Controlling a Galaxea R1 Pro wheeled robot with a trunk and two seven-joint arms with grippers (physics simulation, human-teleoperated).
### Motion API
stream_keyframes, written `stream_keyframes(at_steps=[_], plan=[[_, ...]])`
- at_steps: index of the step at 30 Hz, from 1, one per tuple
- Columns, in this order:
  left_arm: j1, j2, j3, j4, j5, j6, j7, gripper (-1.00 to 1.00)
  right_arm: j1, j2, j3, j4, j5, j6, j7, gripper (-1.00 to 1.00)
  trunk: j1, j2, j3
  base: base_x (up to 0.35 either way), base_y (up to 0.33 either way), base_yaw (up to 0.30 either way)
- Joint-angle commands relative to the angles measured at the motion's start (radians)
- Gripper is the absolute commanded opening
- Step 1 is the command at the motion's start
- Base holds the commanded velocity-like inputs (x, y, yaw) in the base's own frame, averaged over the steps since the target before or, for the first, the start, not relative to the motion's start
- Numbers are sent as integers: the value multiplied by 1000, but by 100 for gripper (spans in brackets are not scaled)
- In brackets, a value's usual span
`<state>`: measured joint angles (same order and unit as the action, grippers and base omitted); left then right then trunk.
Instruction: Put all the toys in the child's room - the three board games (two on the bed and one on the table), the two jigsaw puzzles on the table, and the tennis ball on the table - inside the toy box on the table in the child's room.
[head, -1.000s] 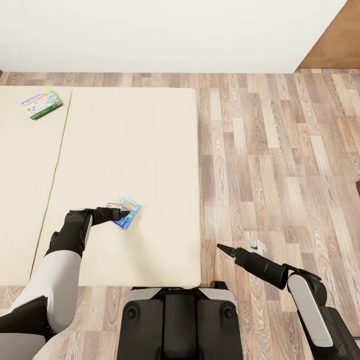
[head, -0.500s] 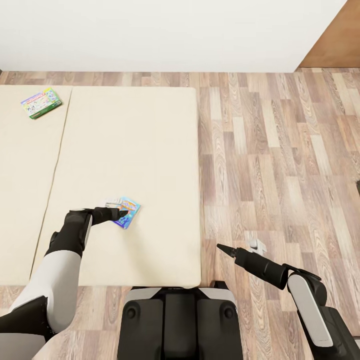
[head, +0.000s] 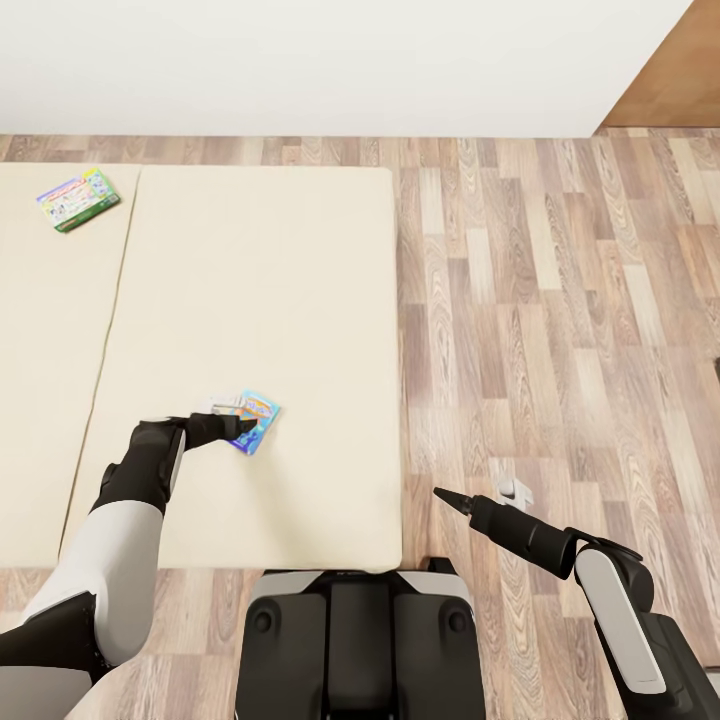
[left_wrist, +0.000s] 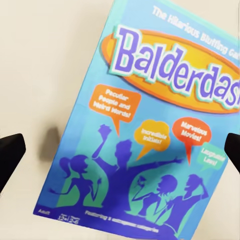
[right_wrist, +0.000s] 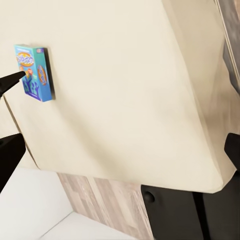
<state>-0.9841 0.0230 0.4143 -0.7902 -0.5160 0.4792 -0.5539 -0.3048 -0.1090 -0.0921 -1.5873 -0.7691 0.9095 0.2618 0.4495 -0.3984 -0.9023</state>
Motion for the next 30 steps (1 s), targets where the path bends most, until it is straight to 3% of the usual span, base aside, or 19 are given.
stream_keyframes(at_steps=[1, 8, 30], plan=[[-1, -1, 4, -1, -9, -4, -9, 100, 0, 0, -1, 0, 7, 5, 8, 100, 1, -2, -2, 0, 0, 0], [-1, 0, 5, -1, -7, -32, -15, 100, 0, 0, -1, 0, 7, 5, 7, 100, 1, -2, -10, 0, 0, 0], [0, -5, 5, -1, -6, -36, -19, 100, 0, 0, -1, 0, 7, 5, 7, 100, 1, -2, -15, 0, -34, 0]])
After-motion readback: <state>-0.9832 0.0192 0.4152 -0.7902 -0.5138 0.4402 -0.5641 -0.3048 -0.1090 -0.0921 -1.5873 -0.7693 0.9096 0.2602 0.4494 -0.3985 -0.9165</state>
